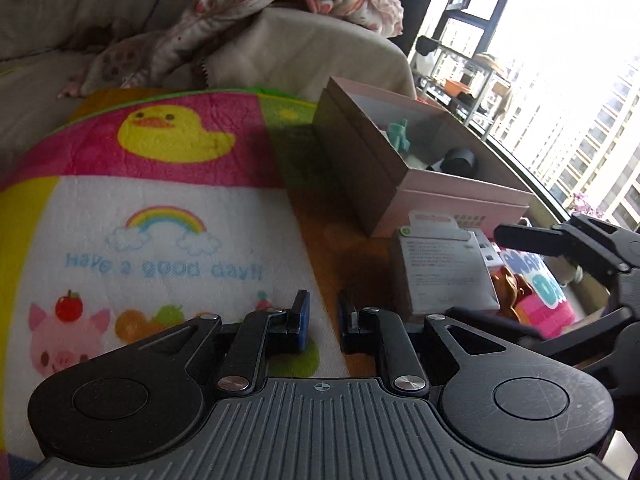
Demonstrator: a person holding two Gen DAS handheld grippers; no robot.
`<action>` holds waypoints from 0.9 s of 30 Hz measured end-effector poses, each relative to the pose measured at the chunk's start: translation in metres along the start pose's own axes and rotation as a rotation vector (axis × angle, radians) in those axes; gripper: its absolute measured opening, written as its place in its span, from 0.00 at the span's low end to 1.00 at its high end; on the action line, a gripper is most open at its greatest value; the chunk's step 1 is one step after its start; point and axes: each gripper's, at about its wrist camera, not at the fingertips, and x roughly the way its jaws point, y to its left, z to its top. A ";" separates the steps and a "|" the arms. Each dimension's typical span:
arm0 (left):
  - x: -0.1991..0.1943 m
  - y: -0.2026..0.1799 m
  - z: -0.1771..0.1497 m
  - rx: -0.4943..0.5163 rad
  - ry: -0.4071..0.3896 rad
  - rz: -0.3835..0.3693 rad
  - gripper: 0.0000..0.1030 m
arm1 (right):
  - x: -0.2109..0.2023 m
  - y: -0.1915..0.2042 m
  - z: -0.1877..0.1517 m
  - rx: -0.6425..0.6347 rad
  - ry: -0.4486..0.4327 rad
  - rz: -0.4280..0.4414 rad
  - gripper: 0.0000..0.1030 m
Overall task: Organize rigid objects
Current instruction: 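Lower the white product box into the pink box and open the left gripper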
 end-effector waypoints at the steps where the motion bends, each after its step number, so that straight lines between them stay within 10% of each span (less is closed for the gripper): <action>1: -0.005 -0.002 -0.003 0.010 -0.004 -0.001 0.15 | 0.006 0.013 -0.002 -0.063 0.012 -0.019 0.81; 8: -0.023 -0.015 -0.021 0.027 -0.002 -0.062 0.15 | 0.034 0.032 0.002 -0.131 0.043 -0.155 0.85; 27: -0.011 -0.027 -0.031 0.025 0.028 -0.131 0.15 | -0.036 -0.039 0.014 0.204 0.018 -0.038 0.68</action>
